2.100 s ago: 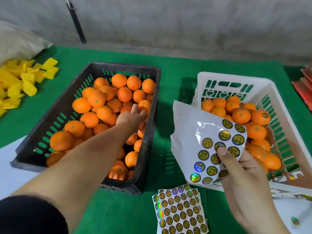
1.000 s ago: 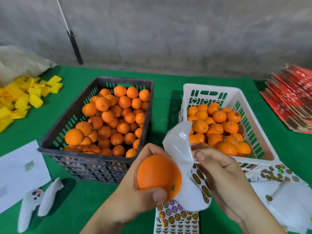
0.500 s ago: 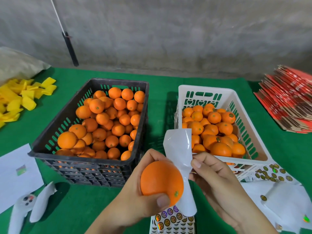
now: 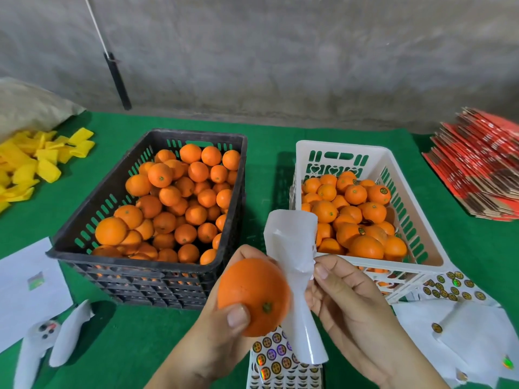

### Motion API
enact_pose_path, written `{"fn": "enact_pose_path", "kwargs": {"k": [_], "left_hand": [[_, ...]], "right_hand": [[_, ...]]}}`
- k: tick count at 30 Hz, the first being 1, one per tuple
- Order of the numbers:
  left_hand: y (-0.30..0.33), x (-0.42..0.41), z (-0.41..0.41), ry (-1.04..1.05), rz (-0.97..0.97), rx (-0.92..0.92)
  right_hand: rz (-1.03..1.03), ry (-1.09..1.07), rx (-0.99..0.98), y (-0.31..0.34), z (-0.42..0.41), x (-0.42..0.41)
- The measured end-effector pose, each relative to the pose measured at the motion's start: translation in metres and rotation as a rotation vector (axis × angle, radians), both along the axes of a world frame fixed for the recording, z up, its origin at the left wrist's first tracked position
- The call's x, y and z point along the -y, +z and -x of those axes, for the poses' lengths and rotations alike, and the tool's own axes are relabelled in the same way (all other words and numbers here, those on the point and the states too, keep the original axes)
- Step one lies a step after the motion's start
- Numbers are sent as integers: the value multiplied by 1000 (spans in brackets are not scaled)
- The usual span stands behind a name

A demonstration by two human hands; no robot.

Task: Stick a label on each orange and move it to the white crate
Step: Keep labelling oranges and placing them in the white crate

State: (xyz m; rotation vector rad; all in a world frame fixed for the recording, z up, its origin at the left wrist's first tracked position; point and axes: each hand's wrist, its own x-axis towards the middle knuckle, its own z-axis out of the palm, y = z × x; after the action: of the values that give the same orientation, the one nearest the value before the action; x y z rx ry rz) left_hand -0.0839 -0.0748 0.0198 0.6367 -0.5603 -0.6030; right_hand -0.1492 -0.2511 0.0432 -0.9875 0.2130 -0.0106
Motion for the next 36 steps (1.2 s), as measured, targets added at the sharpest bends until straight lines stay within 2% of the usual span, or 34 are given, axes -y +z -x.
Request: {"fn": "enact_pose_path", "kwargs": {"k": [2, 4, 6, 7, 9, 11, 16, 19, 20, 23, 25, 30, 32, 34, 36], "left_hand": [[3, 0, 1, 93, -101, 13], [5, -4, 1, 201, -282, 33], [7, -8, 4, 221, -427, 66], [8, -7, 7, 225, -471, 83], [11, -3, 11, 219, -484, 105], [15, 1, 14, 193, -428, 88], [13, 0, 14, 200, -429, -34], [14, 4, 12, 214, -427, -45], [18, 8, 11, 216, -416, -62], [29, 13, 7, 189, -294, -258], [34, 9, 6, 131, -252, -321], [25, 10, -8, 419, -388, -323], [19, 10, -14, 474, -381, -336], [17, 9, -16, 482, -366, -327], [17, 7, -20, 410, -327, -263]], "right_hand": [[149, -143, 9, 7, 1, 2], [495, -392, 67, 15, 3, 6], [782, -572, 271, 27, 7, 7], [919, -578, 401, 34, 9, 3], [1227, -461, 617, 39, 11, -5], [1370, -292, 664, 39, 9, -8], [1431, 11, 570, 42, 12, 9], [1678, 91, 595, 35, 12, 8], [1699, 83, 596, 32, 10, 6], [1641, -12, 594, 29, 6, 4], [1613, -54, 589, 28, 7, 8], [1407, -155, 515, 32, 1, 34], [1354, -263, 411, 34, -9, 52], [1406, -380, 184, 30, -19, 66], [1386, -327, -66, 26, -24, 69]]}}
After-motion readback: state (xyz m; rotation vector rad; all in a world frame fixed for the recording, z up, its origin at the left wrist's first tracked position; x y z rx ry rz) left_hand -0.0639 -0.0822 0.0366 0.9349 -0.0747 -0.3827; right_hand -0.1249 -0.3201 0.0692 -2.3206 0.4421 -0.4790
